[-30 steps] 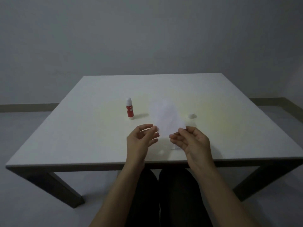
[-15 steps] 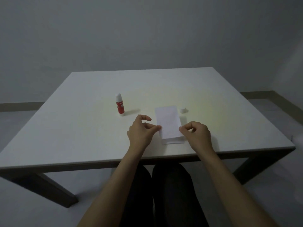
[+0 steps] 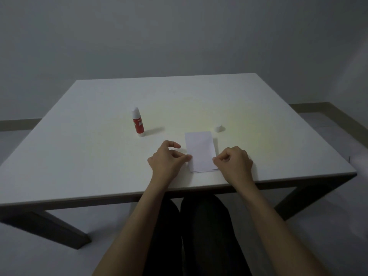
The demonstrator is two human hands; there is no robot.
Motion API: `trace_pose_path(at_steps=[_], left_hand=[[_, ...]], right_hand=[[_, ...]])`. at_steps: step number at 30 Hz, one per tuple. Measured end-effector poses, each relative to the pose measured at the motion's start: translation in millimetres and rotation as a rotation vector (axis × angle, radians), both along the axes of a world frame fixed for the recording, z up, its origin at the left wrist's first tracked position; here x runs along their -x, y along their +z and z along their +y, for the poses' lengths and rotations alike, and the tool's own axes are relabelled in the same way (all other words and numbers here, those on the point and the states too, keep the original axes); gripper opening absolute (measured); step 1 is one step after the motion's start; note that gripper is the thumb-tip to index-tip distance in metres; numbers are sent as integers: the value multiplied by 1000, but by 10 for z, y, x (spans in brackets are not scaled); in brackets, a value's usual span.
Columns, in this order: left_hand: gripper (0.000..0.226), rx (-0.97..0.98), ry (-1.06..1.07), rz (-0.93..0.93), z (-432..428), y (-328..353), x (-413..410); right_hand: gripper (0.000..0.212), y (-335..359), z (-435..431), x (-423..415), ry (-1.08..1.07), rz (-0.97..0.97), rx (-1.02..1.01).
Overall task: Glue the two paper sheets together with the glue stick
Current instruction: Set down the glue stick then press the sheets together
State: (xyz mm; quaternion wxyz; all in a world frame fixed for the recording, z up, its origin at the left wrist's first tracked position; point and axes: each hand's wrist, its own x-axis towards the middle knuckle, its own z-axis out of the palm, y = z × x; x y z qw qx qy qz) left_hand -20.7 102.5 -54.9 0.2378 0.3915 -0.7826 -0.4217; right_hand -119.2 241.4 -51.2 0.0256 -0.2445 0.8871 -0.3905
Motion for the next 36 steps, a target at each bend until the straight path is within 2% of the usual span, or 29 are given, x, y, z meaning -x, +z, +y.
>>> trace_pose_path(at_steps=[25,36], left_hand=[[29,-101,-33,15,-40,21,-23],[30,-71,-59,-5,-49,-45,3]], right_hand=[[15,48,33,-23,16,-50,97],[14,57,68,-36,29,-56,95]])
